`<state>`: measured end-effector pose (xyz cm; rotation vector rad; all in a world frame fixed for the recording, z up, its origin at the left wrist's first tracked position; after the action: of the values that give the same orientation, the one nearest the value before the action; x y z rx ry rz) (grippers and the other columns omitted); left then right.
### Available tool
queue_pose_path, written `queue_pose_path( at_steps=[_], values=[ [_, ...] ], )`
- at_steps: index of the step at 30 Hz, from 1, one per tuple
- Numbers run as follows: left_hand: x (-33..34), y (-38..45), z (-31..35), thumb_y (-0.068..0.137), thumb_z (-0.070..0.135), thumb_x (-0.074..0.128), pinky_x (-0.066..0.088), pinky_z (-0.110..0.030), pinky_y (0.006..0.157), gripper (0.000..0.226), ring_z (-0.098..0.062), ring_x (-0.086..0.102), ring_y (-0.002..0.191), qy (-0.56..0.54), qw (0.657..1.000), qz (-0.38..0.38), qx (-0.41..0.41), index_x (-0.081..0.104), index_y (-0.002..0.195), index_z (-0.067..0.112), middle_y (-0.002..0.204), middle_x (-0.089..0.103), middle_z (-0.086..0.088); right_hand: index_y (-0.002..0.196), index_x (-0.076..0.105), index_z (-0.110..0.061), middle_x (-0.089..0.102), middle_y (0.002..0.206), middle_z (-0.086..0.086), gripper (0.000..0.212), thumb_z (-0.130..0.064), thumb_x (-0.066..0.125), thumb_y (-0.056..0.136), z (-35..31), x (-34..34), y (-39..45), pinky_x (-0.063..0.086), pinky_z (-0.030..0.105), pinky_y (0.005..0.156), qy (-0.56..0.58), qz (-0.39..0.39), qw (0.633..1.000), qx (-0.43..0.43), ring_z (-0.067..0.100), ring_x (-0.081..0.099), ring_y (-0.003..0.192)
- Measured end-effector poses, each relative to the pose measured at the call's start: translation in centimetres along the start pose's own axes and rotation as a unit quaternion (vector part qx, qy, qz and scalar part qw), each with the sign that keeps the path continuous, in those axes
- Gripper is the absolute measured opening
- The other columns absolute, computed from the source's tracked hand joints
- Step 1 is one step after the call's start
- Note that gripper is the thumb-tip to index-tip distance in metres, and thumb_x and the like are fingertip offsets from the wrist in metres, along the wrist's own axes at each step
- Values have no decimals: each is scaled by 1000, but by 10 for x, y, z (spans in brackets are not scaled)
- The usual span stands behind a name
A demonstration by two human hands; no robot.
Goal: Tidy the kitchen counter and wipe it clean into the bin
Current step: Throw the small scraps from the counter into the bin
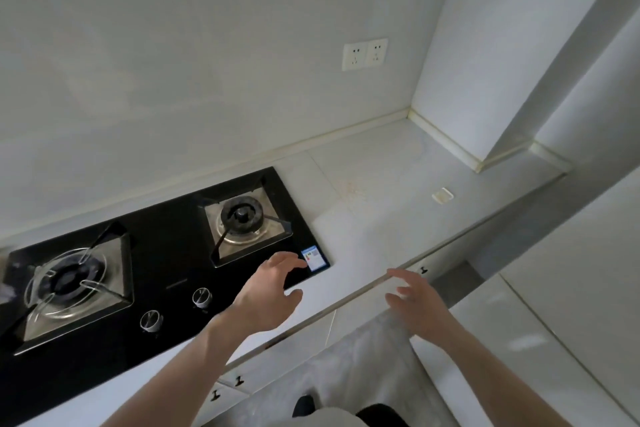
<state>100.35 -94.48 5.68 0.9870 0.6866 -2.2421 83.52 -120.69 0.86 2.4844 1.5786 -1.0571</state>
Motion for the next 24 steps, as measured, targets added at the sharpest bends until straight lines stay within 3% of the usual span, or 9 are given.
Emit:
queue_pose_path(
  at_steps=[2, 5, 8, 11, 14, 18, 20, 24],
  values=[
    [-3, 21, 11, 95, 27, 63, 32, -19, 111, 49, -11, 41, 139, 1, 1000, 3, 1, 52, 142, 33, 153, 39, 14, 125, 52, -46, 51, 129, -12, 46, -22, 70, 91, 5, -18, 24, 43, 7, 90, -31, -3, 1000, 4, 13, 55, 117],
    [-3, 49, 20, 96, 24, 62, 29, -16, 108, 47, -11, 40, 140, -2, 1000, 14, -9, 53, 142, 30, 152, 42, 12, 119, 56, -49, 47, 141, -6, 43, -22, 71, 90, 19, -48, 69, 48, 26, 99, -62, -6, 998, 6, 20, 53, 126],
    [0, 71, 26, 96, 23, 62, 31, -21, 112, 48, -13, 40, 141, -4, 999, 27, -35, 52, 143, 29, 153, 43, 9, 144, 47, -27, 35, 155, -1, 52, -28, 65, 95, 32, -83, 118, 32, 33, 114, -126, -26, 991, 29, 20, 36, 143],
    [5, 88, 35, 95, 24, 63, 36, -26, 116, 49, -12, 41, 140, -19, 997, 38, -62, 52, 142, 31, 153, 43, 10, 152, 37, -21, 21, 164, 4, 60, -28, 60, 97, 39, -116, 168, 24, 38, 120, -156, -49, 985, 59, 23, 23, 151],
    [15, 103, 44, 95, 26, 65, 37, -27, 115, 49, -11, 42, 139, -29, 993, 51, -101, 52, 141, 34, 153, 42, 12, 155, 33, -20, 13, 166, 7, 65, -25, 58, 95, 48, -145, 215, 25, 39, 120, -182, -53, 978, 90, 26, 23, 152],
    [30, 119, 56, 95, 27, 64, 34, -19, 108, 48, -8, 44, 136, -40, 986, 76, -142, 52, 141, 35, 149, 43, 16, 157, 30, -22, 5, 168, 4, 64, -22, 49, 95, 63, -170, 265, 37, 38, 114, -230, -70, 964, 114, 31, 30, 148],
    [37, 122, 59, 94, 27, 65, 38, -20, 105, 48, -9, 48, 132, -53, 979, 88, -174, 54, 140, 34, 147, 45, 16, 157, 29, -20, 4, 169, 7, 61, -23, 47, 99, 68, -173, 288, 35, 36, 115, -265, -90, 953, 117, 32, 30, 149],
    [50, 115, 57, 90, 27, 67, 44, -22, 100, 47, -9, 52, 127, -80, 960, 117, -243, 57, 136, 33, 144, 48, 15, 152, 39, -15, 17, 165, 15, 52, -26, 42, 101, 77, -171, 318, 34, 30, 113, -311, -109, 938, 107, 29, 33, 148]
  ],
)
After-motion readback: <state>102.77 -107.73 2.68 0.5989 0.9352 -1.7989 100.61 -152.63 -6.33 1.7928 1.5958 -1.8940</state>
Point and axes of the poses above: each hand's wrist, its own y-axis towards the middle knuckle, its own x-axis out of the palm, z = x × y, the point moved 1 cm from there along y, towards the middle knuckle
